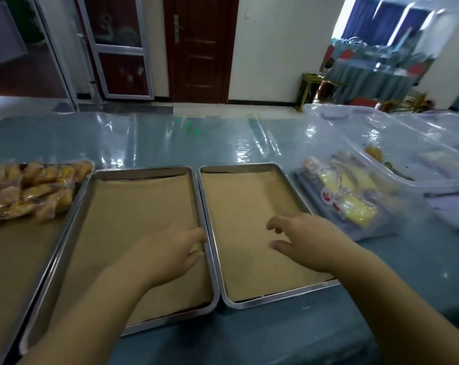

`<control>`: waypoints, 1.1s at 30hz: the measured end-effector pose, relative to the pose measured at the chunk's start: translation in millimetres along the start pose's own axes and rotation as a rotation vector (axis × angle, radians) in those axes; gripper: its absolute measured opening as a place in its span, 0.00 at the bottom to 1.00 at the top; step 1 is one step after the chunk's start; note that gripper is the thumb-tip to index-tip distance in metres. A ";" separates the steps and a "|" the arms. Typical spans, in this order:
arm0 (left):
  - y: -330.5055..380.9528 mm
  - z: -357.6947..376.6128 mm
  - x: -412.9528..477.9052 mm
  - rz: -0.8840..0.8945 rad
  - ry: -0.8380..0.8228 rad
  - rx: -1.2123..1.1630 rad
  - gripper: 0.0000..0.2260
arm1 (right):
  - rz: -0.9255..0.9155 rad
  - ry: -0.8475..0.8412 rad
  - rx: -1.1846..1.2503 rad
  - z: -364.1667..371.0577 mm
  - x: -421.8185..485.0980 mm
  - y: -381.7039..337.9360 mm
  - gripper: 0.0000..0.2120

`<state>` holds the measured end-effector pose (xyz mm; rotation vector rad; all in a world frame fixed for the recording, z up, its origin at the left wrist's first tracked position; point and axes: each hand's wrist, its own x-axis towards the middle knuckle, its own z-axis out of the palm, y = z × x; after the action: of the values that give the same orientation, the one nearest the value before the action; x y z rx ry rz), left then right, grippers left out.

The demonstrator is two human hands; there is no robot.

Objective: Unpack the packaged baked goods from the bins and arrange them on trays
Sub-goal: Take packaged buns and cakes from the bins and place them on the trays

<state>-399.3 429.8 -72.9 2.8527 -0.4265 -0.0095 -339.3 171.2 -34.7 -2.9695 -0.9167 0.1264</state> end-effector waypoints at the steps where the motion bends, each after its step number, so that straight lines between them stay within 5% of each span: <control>1: 6.6 -0.5 10.0 0.019 0.008 0.007 0.13 | 0.005 0.017 -0.008 -3.9 -1.4 12.0 0.17; 21: 163.9 -52.4 276.6 0.204 0.292 -0.061 0.11 | 0.100 0.214 0.028 -110.9 18.9 294.7 0.13; 33: 258.4 -47.2 390.0 0.091 0.259 0.087 0.11 | 0.095 -0.072 -0.064 -105.1 79.0 473.3 0.12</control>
<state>-98.2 90.4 50.1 2.8614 -0.5115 0.3996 0.5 -175.7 39.2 -3.0877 -0.8007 0.2119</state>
